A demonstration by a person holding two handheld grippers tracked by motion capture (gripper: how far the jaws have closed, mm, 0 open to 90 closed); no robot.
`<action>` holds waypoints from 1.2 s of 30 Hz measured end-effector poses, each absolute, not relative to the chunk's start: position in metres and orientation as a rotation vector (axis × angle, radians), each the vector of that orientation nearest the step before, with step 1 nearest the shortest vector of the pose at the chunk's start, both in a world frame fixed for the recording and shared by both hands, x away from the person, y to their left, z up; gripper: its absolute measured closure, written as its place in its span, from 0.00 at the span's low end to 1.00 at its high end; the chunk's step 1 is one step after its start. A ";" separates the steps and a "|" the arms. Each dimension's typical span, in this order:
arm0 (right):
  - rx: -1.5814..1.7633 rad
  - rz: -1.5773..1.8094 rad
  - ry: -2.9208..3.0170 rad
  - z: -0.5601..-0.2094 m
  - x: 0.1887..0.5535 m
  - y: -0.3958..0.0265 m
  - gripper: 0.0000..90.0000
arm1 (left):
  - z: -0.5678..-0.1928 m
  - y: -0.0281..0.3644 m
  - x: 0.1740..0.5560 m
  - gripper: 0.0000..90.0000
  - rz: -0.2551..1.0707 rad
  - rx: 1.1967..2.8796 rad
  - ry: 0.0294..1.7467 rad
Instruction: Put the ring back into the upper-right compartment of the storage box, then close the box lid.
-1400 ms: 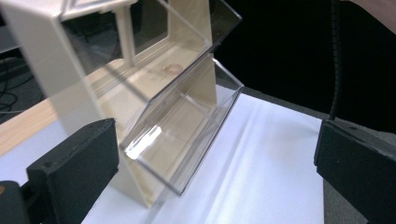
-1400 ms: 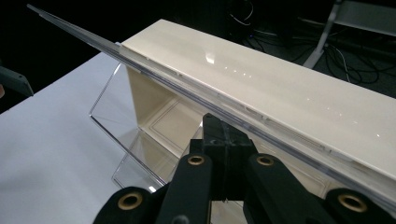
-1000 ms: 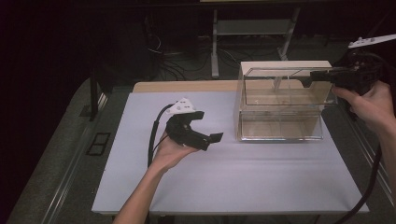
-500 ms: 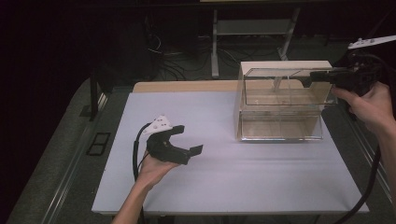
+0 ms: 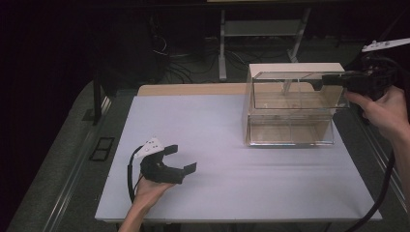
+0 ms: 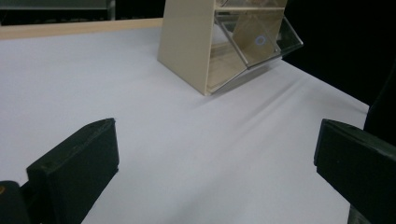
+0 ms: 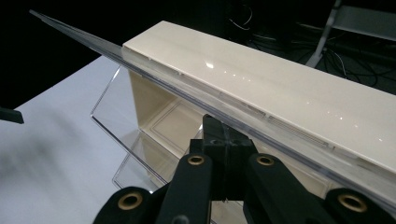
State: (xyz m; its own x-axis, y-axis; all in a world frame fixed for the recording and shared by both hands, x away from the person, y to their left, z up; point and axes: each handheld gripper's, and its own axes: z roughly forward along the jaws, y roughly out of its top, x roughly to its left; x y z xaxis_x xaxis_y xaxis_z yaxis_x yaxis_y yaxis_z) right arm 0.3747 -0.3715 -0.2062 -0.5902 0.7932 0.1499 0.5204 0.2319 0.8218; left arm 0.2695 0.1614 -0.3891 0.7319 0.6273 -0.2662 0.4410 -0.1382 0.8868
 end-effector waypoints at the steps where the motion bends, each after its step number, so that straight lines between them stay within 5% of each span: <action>1: 1.222 1.291 2.210 -0.206 0.375 -0.372 1.00 | -0.392 0.162 0.268 0.00 0.199 1.767 0.850; 36: 1.206 1.370 2.189 -0.247 0.349 -0.367 0.99 | -0.409 0.174 0.261 0.00 0.210 1.739 0.889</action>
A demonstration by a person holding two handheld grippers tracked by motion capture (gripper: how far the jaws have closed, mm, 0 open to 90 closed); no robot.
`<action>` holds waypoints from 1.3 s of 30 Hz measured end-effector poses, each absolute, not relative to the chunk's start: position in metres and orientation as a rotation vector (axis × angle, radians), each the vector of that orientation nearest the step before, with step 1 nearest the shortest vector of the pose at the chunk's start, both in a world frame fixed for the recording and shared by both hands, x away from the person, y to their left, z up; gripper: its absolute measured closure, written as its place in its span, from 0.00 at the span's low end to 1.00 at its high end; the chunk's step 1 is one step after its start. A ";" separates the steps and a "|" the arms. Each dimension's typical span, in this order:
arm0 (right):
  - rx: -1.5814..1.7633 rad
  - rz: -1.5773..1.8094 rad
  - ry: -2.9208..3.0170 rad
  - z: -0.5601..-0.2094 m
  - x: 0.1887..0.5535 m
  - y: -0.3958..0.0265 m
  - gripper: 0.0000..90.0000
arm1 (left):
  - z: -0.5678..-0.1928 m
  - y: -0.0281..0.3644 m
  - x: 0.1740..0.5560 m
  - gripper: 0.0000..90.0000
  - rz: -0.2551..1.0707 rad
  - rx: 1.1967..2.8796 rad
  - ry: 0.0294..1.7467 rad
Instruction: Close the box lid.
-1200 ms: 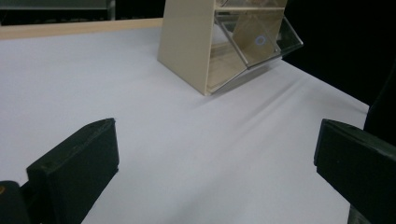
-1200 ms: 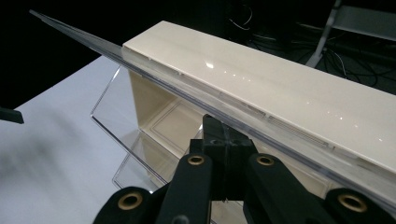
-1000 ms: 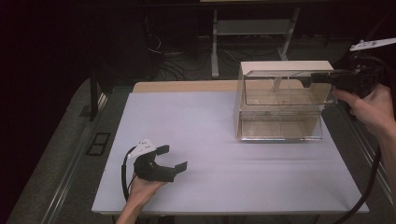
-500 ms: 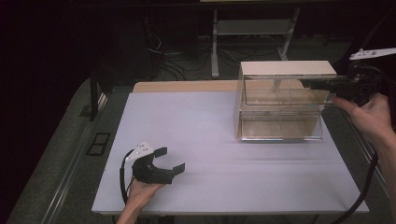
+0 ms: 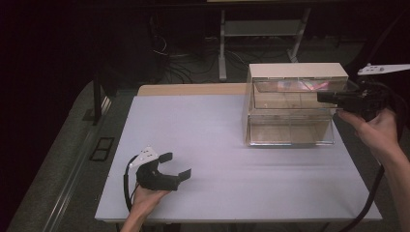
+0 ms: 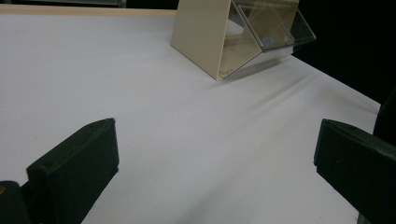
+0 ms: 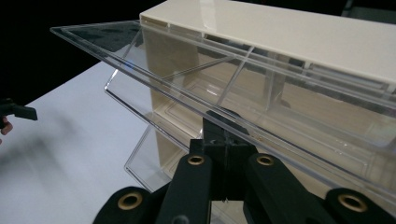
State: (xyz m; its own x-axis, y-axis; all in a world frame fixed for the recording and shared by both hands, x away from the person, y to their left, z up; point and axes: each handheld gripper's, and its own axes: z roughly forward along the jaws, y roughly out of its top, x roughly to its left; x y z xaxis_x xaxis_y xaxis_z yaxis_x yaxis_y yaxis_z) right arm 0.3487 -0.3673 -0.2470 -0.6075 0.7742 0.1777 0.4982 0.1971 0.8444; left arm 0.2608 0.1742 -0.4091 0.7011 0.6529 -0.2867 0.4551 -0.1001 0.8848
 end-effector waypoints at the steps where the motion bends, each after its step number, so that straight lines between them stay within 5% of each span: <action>1: 1.203 1.373 2.191 -0.249 0.348 -0.367 0.99 | -0.409 0.174 0.261 0.00 0.211 1.739 0.887; 28: 1.199 1.470 2.220 -0.291 0.322 -0.356 0.99 | -0.410 0.178 0.261 0.00 0.214 1.733 0.890; 39: 1.150 1.481 2.223 -0.305 0.302 -0.338 0.72 | -0.410 0.178 0.260 0.00 0.209 1.725 0.890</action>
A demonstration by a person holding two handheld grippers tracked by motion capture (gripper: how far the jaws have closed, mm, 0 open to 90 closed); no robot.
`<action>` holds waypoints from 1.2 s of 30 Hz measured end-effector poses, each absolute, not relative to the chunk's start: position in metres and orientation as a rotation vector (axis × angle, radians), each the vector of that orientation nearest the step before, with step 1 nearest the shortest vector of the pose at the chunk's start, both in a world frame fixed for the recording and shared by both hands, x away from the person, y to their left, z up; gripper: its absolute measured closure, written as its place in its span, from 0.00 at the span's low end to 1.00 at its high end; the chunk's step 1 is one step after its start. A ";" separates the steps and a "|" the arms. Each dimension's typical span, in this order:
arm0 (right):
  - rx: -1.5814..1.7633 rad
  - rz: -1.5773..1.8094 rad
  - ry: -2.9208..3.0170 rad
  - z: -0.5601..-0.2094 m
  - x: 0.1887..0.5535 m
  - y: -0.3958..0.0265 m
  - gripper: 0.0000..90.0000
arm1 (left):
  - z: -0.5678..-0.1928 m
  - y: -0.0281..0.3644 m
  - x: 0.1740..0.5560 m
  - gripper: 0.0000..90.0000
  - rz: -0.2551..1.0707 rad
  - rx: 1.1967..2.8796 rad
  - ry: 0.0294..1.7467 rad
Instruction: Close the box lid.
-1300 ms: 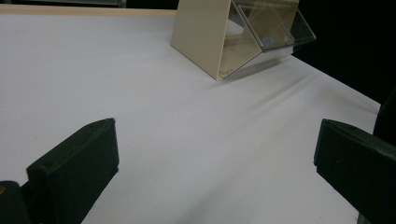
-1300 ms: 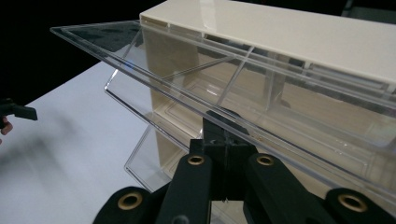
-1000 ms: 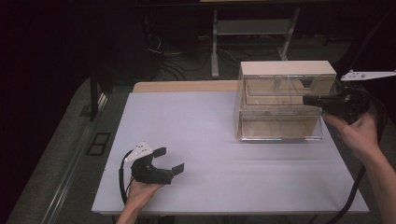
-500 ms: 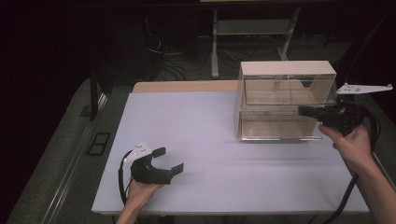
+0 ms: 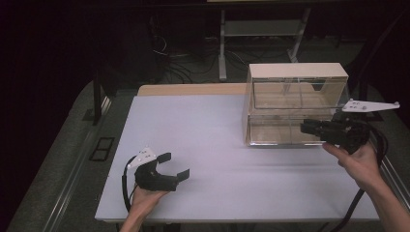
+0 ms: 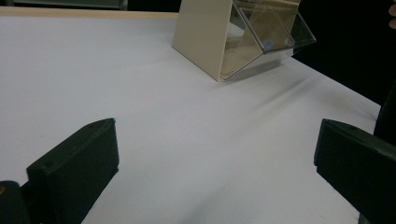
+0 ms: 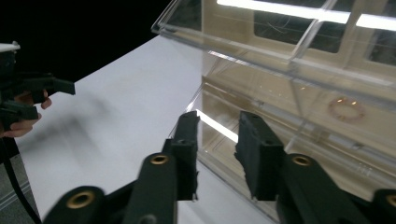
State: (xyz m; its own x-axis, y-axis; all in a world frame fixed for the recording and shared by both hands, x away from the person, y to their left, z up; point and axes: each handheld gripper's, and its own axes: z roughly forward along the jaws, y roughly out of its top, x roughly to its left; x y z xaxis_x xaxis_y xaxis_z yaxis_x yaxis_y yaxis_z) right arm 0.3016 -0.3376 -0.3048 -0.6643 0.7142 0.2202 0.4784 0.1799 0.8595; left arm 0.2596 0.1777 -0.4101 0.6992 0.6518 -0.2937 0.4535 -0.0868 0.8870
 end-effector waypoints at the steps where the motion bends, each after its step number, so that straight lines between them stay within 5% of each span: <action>1: 1.148 1.479 2.225 -0.307 0.300 -0.336 0.70 | -0.410 0.178 0.259 0.00 0.208 1.724 0.891; 13: 1.149 1.474 2.254 -0.342 0.282 -0.315 0.15 | -0.412 0.176 0.260 0.00 0.198 1.744 0.881; 18: 1.144 1.473 2.251 -0.357 0.272 -0.311 0.00 | -0.412 0.176 0.259 0.00 0.198 1.746 0.877; 36: 1.175 1.503 2.282 -0.410 0.255 -0.308 0.00 | -0.416 0.172 0.260 0.00 0.188 1.774 0.866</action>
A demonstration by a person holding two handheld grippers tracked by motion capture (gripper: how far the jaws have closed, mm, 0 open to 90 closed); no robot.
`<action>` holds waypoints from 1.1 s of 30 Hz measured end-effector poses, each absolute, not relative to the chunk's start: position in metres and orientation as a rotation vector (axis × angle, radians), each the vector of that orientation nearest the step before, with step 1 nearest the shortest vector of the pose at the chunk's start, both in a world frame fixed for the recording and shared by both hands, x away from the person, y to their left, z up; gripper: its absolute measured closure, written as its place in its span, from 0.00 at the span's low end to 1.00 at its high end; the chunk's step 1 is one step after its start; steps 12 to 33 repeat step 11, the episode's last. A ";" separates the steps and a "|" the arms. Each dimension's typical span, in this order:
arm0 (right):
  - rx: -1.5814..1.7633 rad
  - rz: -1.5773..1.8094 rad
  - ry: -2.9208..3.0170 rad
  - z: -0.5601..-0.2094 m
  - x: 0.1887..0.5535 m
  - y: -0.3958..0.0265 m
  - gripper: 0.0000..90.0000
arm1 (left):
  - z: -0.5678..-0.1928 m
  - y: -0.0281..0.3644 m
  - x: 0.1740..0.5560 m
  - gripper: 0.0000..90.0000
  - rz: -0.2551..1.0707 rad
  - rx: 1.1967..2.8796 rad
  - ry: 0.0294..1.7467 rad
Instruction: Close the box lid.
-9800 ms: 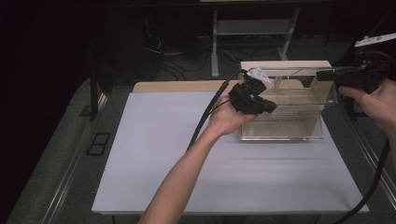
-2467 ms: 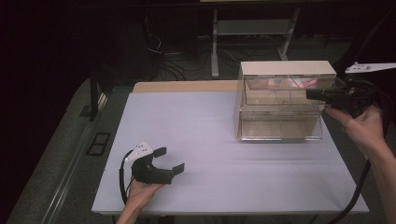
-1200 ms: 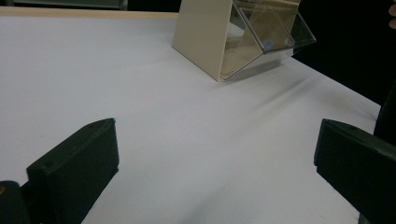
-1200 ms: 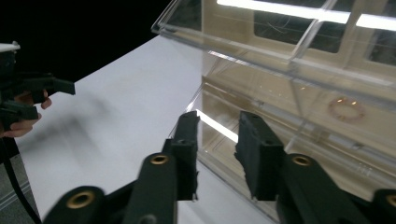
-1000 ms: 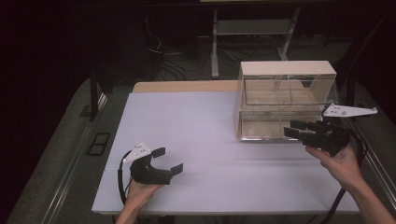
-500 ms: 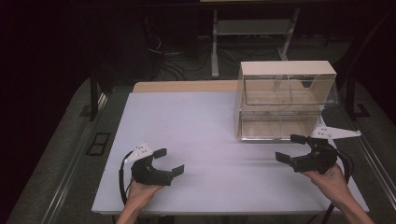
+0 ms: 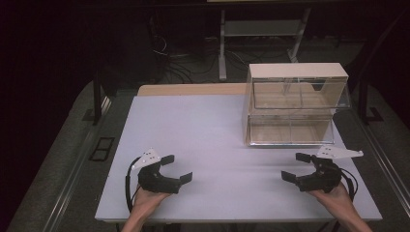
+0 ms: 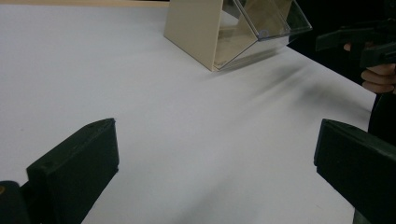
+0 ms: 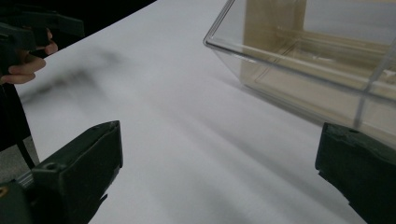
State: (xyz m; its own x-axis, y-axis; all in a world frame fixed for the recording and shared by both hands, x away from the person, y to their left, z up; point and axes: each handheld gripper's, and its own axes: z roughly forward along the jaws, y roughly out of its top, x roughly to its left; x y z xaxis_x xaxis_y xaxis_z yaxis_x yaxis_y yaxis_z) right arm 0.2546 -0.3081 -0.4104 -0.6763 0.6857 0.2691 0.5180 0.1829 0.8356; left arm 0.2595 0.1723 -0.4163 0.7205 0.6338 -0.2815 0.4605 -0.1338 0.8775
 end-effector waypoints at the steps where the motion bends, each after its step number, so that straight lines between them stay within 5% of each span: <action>1: 1.176 1.509 2.282 -0.413 0.254 -0.308 0.00 | -0.417 0.172 0.260 0.00 0.188 1.777 0.864; 33: 1.174 1.512 2.303 -0.424 0.252 -0.303 0.00 | -0.419 0.171 0.260 0.00 0.178 1.785 0.864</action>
